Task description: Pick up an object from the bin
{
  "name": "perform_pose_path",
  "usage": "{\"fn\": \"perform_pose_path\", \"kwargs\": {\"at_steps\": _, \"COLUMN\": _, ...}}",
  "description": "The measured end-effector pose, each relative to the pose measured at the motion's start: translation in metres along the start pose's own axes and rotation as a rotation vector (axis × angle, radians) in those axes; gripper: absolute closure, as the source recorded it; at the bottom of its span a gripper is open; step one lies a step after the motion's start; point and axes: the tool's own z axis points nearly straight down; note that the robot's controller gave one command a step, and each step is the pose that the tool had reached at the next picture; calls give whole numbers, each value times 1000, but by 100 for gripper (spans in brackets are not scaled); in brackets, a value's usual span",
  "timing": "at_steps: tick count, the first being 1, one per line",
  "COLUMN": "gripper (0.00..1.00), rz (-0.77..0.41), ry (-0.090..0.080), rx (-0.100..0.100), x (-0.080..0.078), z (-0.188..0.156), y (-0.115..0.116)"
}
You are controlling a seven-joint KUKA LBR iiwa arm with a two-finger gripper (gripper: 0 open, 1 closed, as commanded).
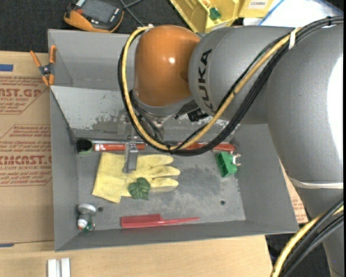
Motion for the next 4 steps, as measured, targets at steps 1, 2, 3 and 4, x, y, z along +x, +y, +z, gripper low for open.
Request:
{"fn": "perform_pose_path", "kwargs": {"at_steps": 1, "gripper": 0, "rz": 2, "ry": -7, "rx": -1, "x": -2, "z": -5, "y": -1}}
{"fn": "perform_pose_path", "kwargs": {"at_steps": 2, "gripper": 0, "rz": -287, "ry": -9, "rx": 0, "x": 17, "z": 87, "y": -59}}
{"fn": "perform_pose_path", "kwargs": {"at_steps": 3, "gripper": 0, "rz": -276, "ry": -18, "rx": -3, "x": 29, "z": 35, "y": -75}}
{"fn": "perform_pose_path", "kwargs": {"at_steps": 4, "gripper": 0, "rz": -405, "ry": 1, "rx": 0, "x": 39, "z": 84, "y": -74}}
